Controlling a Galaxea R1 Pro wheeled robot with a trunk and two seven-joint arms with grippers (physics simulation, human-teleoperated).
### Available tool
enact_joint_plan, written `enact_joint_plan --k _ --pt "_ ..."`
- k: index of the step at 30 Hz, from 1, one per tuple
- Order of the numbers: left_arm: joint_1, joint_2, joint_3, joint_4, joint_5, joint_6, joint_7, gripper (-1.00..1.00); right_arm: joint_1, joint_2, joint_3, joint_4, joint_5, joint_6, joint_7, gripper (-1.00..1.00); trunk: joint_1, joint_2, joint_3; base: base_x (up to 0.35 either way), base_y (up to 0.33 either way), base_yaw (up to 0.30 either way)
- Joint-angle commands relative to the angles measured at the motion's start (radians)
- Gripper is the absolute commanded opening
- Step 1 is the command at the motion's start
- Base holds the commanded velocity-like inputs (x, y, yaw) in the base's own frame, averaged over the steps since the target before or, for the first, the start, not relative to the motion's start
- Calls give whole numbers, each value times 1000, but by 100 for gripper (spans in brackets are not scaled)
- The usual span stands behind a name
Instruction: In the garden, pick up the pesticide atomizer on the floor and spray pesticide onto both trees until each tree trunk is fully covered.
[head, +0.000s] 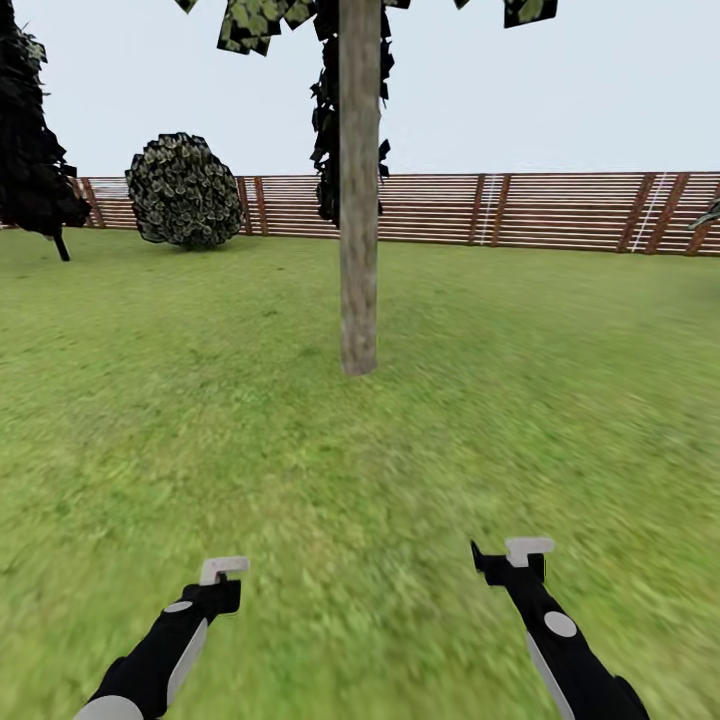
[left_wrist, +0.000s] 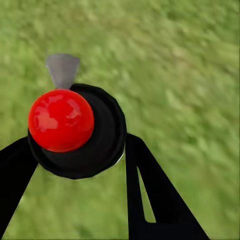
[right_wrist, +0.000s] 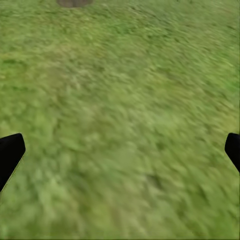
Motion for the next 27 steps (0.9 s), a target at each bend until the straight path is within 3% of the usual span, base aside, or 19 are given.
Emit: enact_joint_plan --k 1,27 --pt "0 0 0 0 0 0 0 -100 0 0 0 0 0 -1 0 100 0 0 0 339 102 0" --pt "0 0 0 0 -5 0 0 -100 0 0 0 2 0 -2 -1 100 0 0 0 339 29 0"
